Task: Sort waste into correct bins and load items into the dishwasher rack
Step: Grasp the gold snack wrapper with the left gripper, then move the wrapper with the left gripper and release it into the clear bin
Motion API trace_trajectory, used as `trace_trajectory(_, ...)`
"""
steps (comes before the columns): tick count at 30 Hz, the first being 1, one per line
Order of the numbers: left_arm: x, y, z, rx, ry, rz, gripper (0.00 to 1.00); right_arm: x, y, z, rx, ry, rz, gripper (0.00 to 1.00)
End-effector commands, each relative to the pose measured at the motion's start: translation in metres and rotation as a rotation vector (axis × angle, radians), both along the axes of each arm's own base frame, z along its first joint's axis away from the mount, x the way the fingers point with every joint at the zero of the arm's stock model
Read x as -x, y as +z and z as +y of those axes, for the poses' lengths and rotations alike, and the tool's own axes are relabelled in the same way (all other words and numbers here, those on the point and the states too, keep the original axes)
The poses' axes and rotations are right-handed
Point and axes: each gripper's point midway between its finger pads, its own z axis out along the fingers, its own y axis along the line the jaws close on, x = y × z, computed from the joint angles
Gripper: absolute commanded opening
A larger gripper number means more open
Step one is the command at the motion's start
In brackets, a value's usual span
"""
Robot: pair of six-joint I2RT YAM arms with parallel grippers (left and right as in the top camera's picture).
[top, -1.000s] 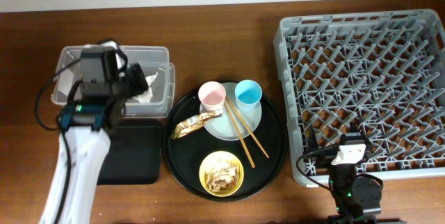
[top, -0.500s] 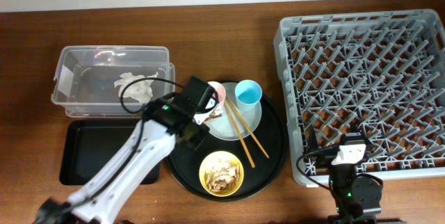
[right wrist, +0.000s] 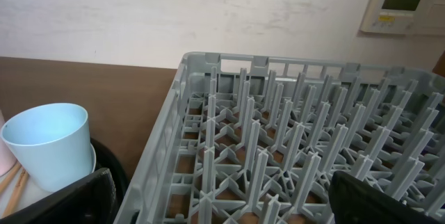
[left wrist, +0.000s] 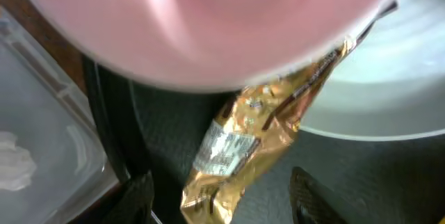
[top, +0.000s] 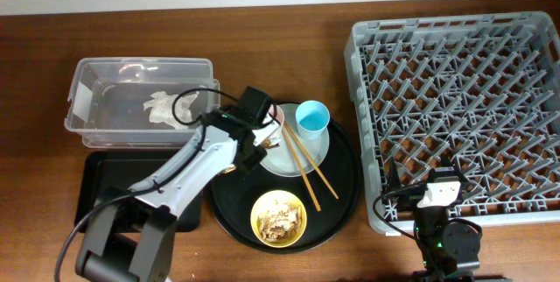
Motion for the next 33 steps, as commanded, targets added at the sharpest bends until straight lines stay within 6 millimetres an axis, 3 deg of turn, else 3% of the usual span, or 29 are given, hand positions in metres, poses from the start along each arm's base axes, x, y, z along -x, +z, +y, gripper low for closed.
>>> trace_trajectory(1, 0.01, -0.02, -0.002, 0.034, -0.045, 0.046, 0.63, 0.0, -0.002, -0.001, -0.001, -0.007, 0.004, 0.98)
trace_trajectory(7, 0.018, -0.037, 0.002, 0.029, -0.061, 0.049, 0.61, 0.0, -0.002, -0.001, -0.001, -0.007, 0.004, 0.98)
trace_trajectory(11, 0.018, -0.037, 0.003, 0.029, -0.061, 0.05, 0.46, 0.0, -0.002, -0.001, -0.001, -0.007, 0.004, 0.98)
trace_trajectory(14, 0.018, -0.037, 0.003, 0.029, -0.061, 0.051, 0.2, 0.0, -0.003, -0.001, -0.001, -0.007, 0.005, 0.99)
trace_trajectory(18, 0.02, -0.037, 0.003, 0.025, -0.06, 0.057, 0.01, 0.0, -0.002, -0.001, -0.001, -0.007, 0.004, 0.98)
trace_trajectory(23, 0.02, -0.032, 0.003, 0.03, -0.06, 0.047, 0.0, 0.0, -0.002, -0.001, -0.001, -0.007, 0.004, 0.99)
trace_trajectory(26, 0.015, -0.003, 0.0, 0.066, -0.062, -0.028, 0.0, 0.0, -0.003, -0.001, -0.001, -0.007, 0.005, 0.98)
trace_trajectory(31, 0.008, 0.066, -0.003, 0.197, 0.037, -0.213, 0.0, 0.0, -0.002, -0.001, -0.001, -0.007, 0.004, 0.98)
trace_trajectory(33, 0.009, 0.085, -0.002, 0.235, 0.061, -0.264, 0.0, 0.0, -0.002, -0.001, -0.001, -0.007, 0.004, 0.99)
